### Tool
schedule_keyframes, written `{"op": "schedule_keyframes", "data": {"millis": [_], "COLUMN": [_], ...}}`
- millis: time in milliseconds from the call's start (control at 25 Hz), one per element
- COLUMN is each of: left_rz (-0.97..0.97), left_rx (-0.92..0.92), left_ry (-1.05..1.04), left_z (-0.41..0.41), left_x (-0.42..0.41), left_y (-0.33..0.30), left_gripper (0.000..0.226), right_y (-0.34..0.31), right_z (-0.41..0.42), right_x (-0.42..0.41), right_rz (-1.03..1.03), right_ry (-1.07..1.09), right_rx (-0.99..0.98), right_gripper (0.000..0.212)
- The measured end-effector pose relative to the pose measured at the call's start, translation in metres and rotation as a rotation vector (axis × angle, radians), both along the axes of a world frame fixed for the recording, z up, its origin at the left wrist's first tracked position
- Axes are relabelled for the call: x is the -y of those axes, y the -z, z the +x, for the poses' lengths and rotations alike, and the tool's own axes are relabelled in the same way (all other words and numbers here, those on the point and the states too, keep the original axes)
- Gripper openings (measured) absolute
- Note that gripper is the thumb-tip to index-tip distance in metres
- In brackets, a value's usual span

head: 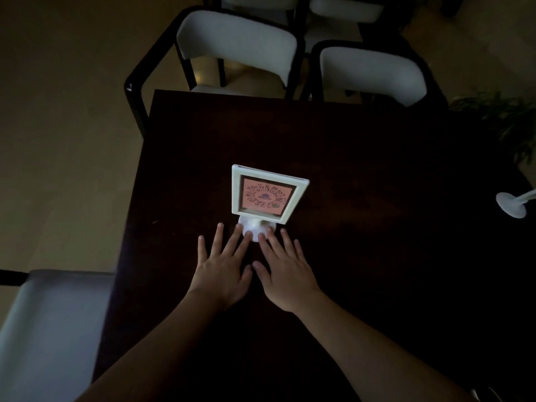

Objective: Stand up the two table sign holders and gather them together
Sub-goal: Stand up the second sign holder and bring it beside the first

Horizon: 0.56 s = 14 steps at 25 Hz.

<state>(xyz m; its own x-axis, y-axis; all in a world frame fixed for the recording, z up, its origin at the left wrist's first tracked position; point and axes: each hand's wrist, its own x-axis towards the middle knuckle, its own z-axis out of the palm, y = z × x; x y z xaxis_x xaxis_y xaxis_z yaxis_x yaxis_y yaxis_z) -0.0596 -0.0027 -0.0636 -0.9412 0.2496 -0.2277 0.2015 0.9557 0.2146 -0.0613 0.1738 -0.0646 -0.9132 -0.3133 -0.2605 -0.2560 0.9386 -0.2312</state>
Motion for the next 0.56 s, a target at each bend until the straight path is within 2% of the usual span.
{"op": "schedule_keyframes", "data": {"millis": [280,560], "left_rz": [0.015,-0.051], "left_rx": [0.034,0.061], "left_ry": [0.048,0.110], "left_z": [0.006,0.010], "left_x": [-0.084,-0.166], "left_y": [-0.002,0.000], "left_gripper": [0.072,0.074], "right_y": [0.000,0.001], "right_z": [0.016,0.029], "right_x": [-0.080,-0.161], "right_rz": [0.008,-0.002], "right_ry": [0.061,0.119], "right_rx": [0.001,-0.001], "right_gripper": [0.069,0.070]}}
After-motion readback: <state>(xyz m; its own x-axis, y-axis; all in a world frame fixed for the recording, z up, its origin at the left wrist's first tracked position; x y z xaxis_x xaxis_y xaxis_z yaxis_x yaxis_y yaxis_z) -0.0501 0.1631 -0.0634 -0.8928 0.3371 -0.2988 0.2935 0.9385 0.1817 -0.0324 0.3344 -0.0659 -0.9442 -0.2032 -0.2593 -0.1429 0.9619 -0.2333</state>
